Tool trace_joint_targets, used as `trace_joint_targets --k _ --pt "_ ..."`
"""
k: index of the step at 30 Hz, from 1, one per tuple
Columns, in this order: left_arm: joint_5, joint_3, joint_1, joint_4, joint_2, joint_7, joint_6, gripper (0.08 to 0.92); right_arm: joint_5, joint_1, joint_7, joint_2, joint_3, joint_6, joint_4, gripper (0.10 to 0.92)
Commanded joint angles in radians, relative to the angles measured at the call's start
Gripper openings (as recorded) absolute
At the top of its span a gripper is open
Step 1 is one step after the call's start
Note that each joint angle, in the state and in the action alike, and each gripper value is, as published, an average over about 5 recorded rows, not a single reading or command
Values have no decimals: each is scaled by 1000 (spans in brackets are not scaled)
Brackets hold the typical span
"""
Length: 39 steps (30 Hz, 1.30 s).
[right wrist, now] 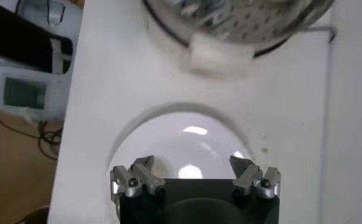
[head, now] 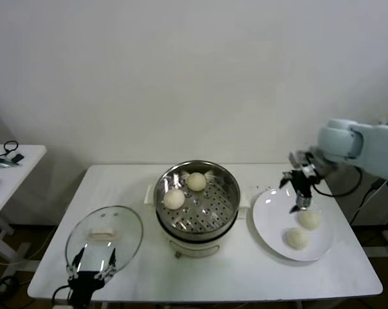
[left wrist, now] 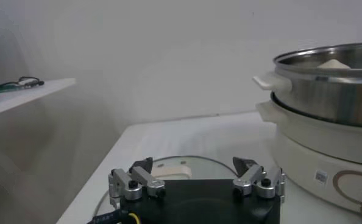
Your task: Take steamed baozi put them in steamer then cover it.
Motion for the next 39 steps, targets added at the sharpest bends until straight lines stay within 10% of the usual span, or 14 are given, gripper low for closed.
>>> trace_joint_targets --k 1,39 --pt "1 -1 3 0 -2 -1 -1 823 -167 -338 25 -139 192 -20 4 823" --pt "16 11 -7 18 -12 -2 2 823 -269 -651 96 -50 496 -60 -176 753"
